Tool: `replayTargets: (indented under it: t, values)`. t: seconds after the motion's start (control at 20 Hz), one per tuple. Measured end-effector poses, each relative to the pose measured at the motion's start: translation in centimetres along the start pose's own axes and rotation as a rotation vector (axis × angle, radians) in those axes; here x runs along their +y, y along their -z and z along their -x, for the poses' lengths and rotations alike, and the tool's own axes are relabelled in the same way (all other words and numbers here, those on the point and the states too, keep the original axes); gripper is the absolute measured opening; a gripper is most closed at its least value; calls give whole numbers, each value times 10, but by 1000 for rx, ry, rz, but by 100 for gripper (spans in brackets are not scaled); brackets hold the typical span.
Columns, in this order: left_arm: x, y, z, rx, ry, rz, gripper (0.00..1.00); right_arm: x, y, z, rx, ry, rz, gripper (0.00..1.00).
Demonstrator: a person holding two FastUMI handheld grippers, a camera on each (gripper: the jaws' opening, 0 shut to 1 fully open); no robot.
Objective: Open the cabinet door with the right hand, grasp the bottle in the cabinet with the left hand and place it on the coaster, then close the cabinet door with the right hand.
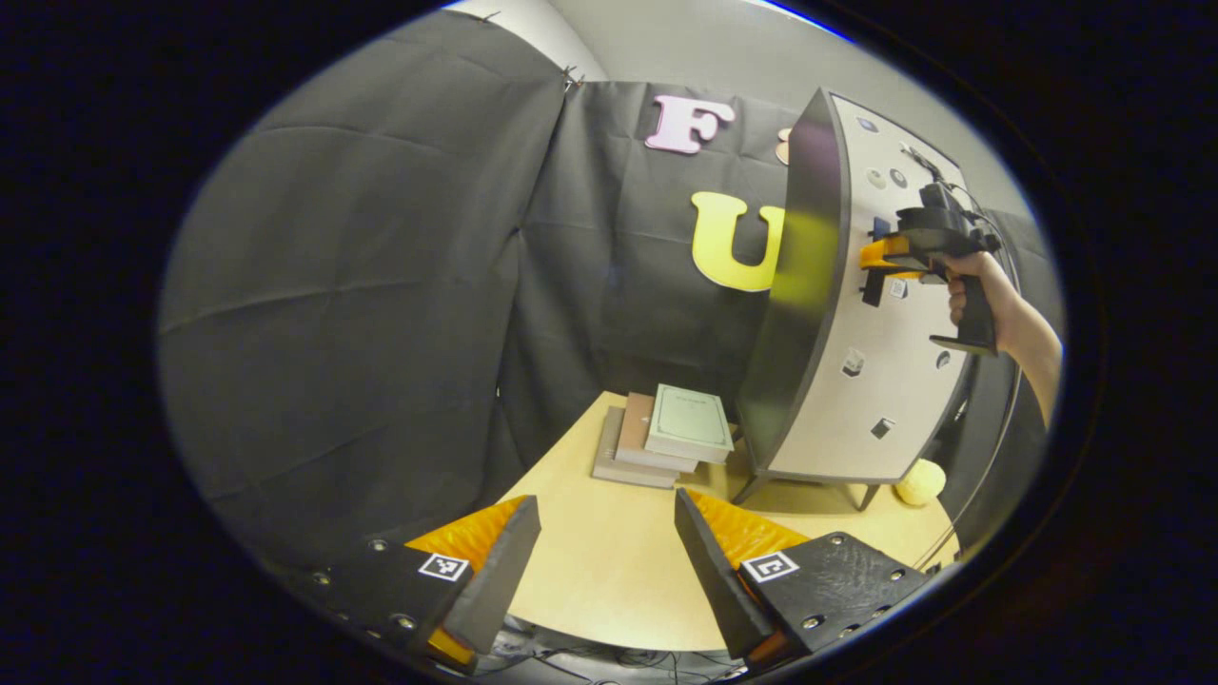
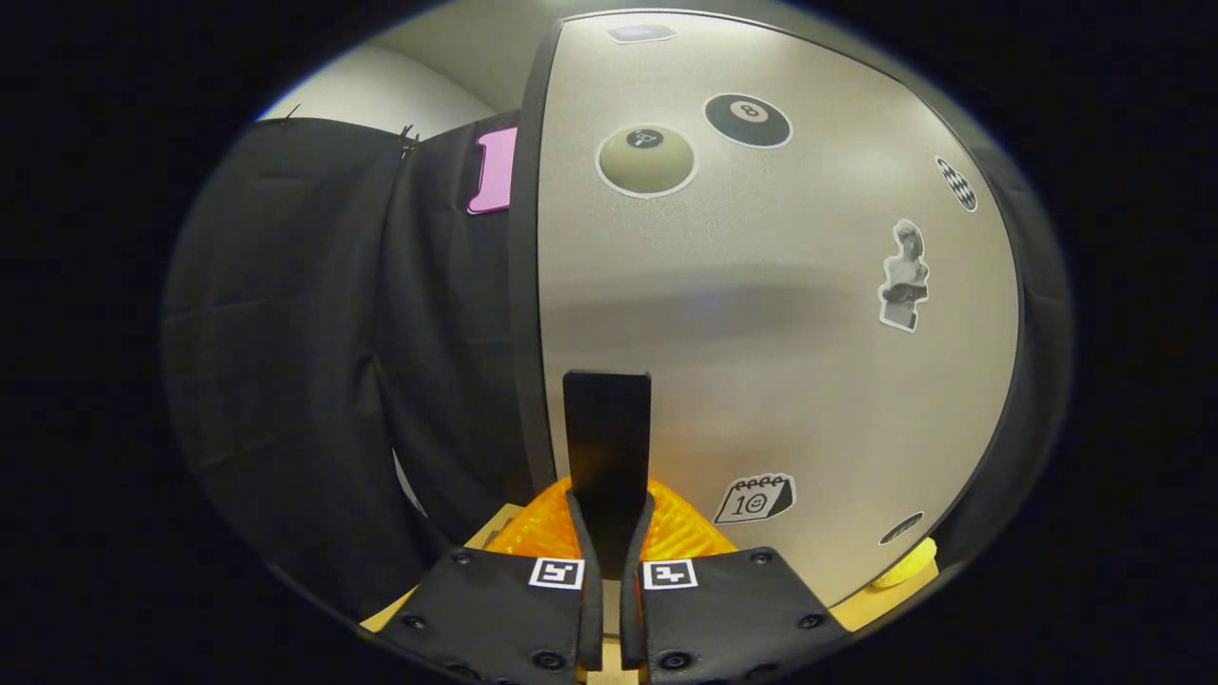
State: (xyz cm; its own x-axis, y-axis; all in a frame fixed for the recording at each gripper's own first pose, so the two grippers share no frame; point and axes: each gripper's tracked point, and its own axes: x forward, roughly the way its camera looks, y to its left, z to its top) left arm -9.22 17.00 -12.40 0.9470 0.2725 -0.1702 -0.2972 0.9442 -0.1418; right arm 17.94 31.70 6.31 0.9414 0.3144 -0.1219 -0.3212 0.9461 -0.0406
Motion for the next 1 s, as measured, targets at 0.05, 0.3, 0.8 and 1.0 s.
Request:
replayTargets:
  t: [0.05,0.3,0.8,1.0]
  values:
    - [-2,0,0,0,3,-1,91,0,1,-1,-3,-6,10,9]
    - [-17,-3,9,-10,12,-39,90,3,2,17,-17,-38,14,8]
    - [-52,-9,48,-58,42,-60,90,-6,10,66,-30,-130,18,8]
    - [-66,-29,53,-98,56,-94,87,-12,14,91,-37,-158,21,9]
